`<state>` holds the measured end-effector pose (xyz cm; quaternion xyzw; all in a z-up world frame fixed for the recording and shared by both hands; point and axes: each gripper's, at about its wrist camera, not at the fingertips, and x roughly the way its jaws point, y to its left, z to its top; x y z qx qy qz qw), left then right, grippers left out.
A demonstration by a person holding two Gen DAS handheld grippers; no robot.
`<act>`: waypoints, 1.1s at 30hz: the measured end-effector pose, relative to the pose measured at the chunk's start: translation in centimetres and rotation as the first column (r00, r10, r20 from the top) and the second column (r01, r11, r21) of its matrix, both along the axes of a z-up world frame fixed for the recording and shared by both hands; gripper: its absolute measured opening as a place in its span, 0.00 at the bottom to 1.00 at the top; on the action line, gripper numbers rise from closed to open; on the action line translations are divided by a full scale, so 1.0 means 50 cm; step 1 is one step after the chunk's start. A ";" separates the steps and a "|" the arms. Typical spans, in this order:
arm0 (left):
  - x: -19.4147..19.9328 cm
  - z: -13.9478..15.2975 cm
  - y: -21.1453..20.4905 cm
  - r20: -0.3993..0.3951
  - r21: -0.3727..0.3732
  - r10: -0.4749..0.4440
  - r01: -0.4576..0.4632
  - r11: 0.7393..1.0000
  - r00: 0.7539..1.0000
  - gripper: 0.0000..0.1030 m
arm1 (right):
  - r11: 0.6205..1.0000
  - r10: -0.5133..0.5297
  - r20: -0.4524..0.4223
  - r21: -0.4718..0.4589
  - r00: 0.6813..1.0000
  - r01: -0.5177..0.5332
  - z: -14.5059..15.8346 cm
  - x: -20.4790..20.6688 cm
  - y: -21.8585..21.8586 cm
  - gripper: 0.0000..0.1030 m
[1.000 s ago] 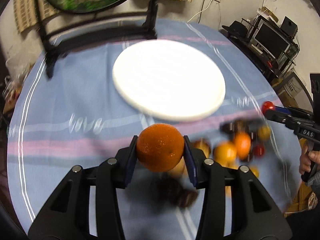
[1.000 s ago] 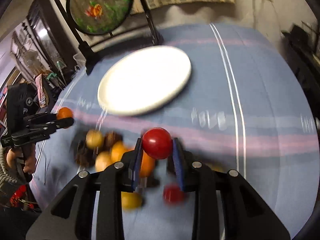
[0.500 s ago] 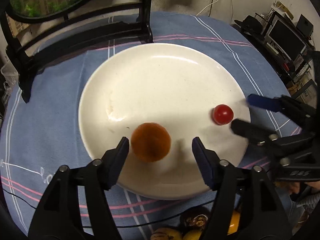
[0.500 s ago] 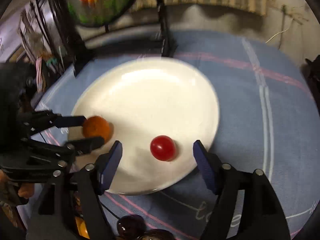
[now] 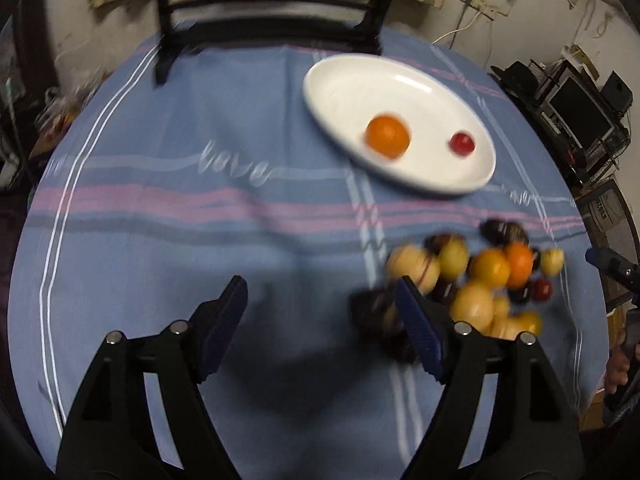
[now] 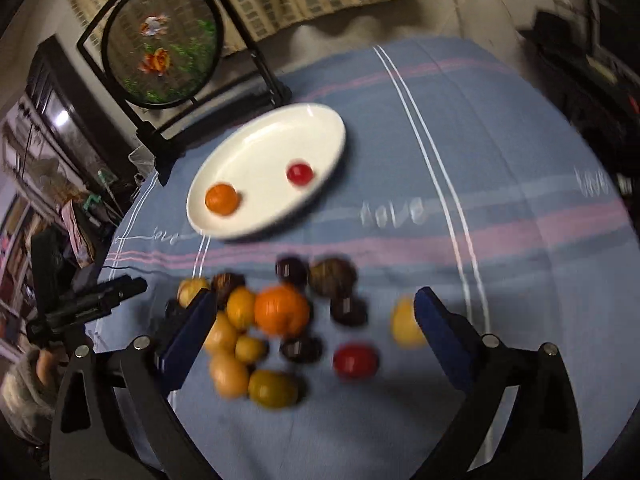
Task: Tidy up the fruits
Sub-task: 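Move both open tools back toward the fruit pile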
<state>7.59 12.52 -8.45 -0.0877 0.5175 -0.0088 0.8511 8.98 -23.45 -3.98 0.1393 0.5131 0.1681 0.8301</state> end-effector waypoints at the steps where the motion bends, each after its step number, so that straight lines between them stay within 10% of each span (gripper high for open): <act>1: -0.025 -0.007 0.010 -0.012 -0.001 0.012 -0.012 1.000 1.000 0.75 | 1.000 0.000 -0.038 0.022 0.999 0.001 -0.010 -0.013 0.002 0.96; 9: -0.135 -0.035 0.030 -0.050 -0.031 0.030 -0.031 0.999 0.998 0.76 | 0.995 0.071 -0.020 -0.068 0.997 -0.072 0.038 -0.049 0.079 0.96; 33: -0.123 -0.052 -0.031 -0.029 -0.052 -0.063 0.062 0.997 0.998 0.83 | 0.985 0.055 -0.038 -0.163 0.998 -0.061 0.040 -0.062 0.056 0.97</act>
